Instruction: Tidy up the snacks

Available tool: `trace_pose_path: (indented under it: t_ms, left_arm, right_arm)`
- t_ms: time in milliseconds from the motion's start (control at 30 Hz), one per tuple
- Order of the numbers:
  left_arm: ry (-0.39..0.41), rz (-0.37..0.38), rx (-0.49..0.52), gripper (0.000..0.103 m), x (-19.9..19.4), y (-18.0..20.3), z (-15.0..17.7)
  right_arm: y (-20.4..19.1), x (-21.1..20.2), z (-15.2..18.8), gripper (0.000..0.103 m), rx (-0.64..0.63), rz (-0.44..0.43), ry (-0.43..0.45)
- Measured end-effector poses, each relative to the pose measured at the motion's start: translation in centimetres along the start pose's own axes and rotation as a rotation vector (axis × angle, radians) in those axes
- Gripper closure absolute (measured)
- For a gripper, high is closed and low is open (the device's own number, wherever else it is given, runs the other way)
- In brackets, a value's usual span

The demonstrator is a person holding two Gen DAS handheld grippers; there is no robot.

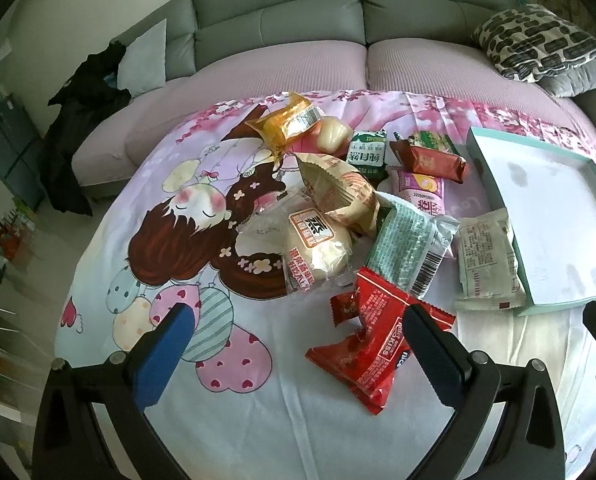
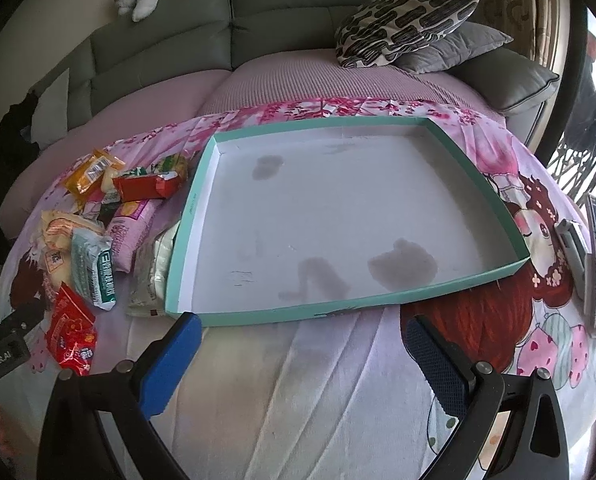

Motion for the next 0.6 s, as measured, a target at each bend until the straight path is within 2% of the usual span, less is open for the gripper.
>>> trace_pose_path:
  t_ms: [600]
  left_arm:
    - [-0.001,0.042,-0.048,0.000,-0.23,-1.06,0.06]
  right_arm:
    - [-0.75,0.28,0.16,0.000,-0.044,0.046,-0.001]
Point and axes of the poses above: each gripper's, at about its wrist camera, not at the fingertips, and x roughly the way its jaws point, y to its right, z to its underside, the point moved 3 cm from there along x, roughly the way its jaws point, and after that the axes turned 7 degrees about z, right-handed, at the moved point
